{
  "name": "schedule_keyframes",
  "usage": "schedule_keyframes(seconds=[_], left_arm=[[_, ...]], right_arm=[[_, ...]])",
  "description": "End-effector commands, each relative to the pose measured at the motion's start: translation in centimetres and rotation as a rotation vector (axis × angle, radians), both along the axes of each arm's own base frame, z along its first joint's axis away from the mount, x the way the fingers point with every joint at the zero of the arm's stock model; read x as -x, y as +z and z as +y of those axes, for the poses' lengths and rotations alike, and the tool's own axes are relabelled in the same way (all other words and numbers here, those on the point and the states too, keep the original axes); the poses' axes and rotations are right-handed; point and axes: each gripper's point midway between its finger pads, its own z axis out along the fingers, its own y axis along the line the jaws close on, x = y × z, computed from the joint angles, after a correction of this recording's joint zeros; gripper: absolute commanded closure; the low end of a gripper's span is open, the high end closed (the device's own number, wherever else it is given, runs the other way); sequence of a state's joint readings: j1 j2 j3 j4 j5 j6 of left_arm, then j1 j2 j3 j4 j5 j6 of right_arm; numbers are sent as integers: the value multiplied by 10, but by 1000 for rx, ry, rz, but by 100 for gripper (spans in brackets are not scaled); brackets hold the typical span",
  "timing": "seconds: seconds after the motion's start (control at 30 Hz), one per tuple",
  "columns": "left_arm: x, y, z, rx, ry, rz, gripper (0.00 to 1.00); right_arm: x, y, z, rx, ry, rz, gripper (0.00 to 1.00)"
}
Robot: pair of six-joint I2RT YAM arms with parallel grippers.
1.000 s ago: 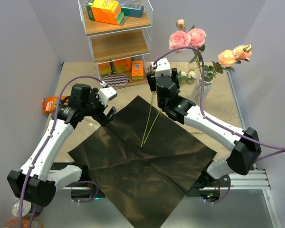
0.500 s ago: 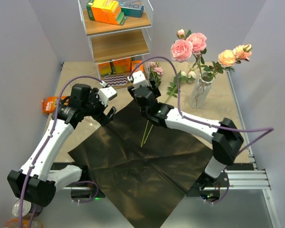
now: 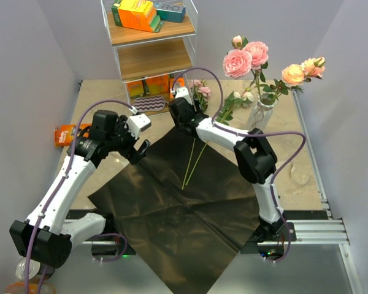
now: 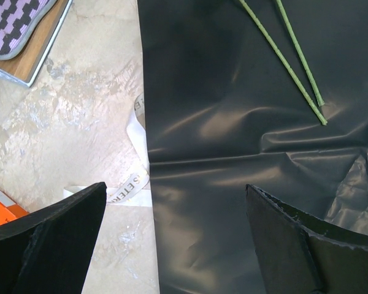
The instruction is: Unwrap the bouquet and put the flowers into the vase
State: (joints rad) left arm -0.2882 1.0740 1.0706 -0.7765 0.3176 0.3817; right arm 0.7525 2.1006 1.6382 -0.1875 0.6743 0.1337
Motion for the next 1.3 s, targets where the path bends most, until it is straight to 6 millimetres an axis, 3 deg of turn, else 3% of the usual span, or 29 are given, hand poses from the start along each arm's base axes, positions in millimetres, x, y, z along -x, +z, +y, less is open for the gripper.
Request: schedule_keyframes(seconds=[0.0,0.33,0.57,0.93,1.13,1.27], left_arm=[[-3,5,2,2,2,-42,1],[-1,3,3,-11,-21,-74,1],[-3,-7,4,-28,-17,-46,1],[-1,-15,6,-49,-30,-14,4],[0,-13,8,-57,-24,-21,4],[1,-10,8,-56,-21,-23,4]], right_arm=[[-14,-14,3,-63,-31,69,18],[-30,-67,-18,-149,-121,181,21],[-33,-87,-11,-230,-97,237,24],[-40,-114,-22,-304,-147,320,43],[-38,-122,-28,-309,-165,334,58],[-34,-124,-32,-310,-185,339,81]])
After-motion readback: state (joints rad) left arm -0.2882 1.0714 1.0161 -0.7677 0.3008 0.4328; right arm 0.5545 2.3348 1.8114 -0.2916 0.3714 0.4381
